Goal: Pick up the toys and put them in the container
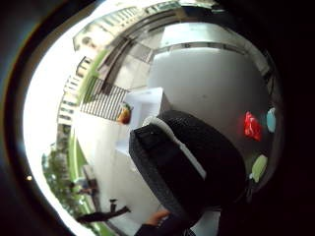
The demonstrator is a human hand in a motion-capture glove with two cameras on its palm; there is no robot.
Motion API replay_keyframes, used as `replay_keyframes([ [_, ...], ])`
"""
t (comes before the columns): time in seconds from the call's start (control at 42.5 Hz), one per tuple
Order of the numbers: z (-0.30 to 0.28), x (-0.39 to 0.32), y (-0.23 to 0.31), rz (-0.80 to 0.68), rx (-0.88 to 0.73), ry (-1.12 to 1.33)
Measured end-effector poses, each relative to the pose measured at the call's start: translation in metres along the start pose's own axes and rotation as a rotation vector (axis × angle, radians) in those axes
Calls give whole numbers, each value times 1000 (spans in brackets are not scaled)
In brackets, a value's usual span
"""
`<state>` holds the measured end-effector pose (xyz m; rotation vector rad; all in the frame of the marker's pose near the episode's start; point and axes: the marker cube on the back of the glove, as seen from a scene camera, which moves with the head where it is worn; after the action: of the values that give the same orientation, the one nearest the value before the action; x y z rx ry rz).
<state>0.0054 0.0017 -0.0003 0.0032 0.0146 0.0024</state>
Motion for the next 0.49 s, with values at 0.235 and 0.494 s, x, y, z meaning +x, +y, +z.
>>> replay_keyframes([
  [0.235, 5, 23, -3, 4, 23, 17],
  [0.494, -18, 64, 21, -10, 58, 49],
])
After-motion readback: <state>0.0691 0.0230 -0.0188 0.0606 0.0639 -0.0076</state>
